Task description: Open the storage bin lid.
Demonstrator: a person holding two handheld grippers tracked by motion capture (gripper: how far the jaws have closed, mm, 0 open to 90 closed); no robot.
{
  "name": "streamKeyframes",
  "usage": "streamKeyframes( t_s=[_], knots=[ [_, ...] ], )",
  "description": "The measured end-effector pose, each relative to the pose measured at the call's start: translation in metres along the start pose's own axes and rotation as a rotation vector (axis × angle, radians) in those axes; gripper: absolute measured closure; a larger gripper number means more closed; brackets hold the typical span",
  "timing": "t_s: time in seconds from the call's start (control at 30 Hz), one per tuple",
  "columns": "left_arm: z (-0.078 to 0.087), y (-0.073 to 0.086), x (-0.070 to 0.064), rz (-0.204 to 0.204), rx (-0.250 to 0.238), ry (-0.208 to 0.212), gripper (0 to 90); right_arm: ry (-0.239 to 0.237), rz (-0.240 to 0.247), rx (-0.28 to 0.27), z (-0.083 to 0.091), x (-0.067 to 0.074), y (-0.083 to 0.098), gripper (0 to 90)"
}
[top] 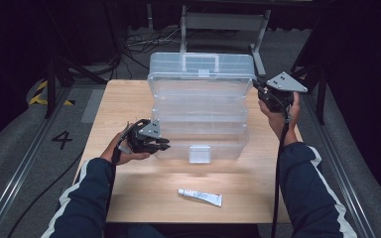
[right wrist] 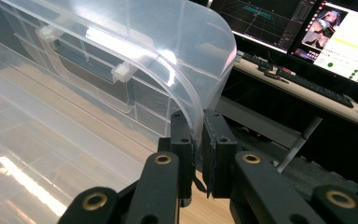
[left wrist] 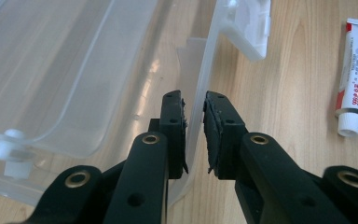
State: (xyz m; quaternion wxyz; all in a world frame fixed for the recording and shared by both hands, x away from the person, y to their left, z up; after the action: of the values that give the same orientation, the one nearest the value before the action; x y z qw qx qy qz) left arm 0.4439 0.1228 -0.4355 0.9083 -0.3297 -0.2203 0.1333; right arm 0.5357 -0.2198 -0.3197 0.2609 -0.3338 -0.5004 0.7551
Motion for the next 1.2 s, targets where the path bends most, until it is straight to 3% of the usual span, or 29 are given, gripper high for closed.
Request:
streamKeyframes(
  t_s=[0.53, 0.83, 1.2],
  knots=[
    [-0.0003, -0.0008, 0.0011, -0.026, 0.010, 0.020, 79.5, 0.002, -0.011, 0.008, -0.0045, -0.0050, -0.0040, 84.6],
    [-0.0007, -0.0054, -0.0003, -0.102, 0.099, 0.007, 79.8, 0.000, -0.014, 0.013, -0.0056, -0.0062, -0.0055, 84.6],
    [-0.0010, -0.0071, 0.0005, -0.118, 0.134, 0.012, 80.1, 0.002, -0.027, 0.017, -0.0088, -0.0096, -0.0077, 84.8]
  ],
)
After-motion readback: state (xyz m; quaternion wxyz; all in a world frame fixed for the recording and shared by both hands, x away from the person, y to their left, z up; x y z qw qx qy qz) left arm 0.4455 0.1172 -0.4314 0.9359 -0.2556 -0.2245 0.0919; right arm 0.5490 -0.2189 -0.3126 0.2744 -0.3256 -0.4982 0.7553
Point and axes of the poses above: each handheld gripper's, and its own axes: z roughly backward along the jaws, y roughly out of its underside, x roughly to its left, the point moved 6 cm from there along -z, roughly forward along the jaws, and after that the axes turned 15 degrees about -y, right-handed, at the moved point
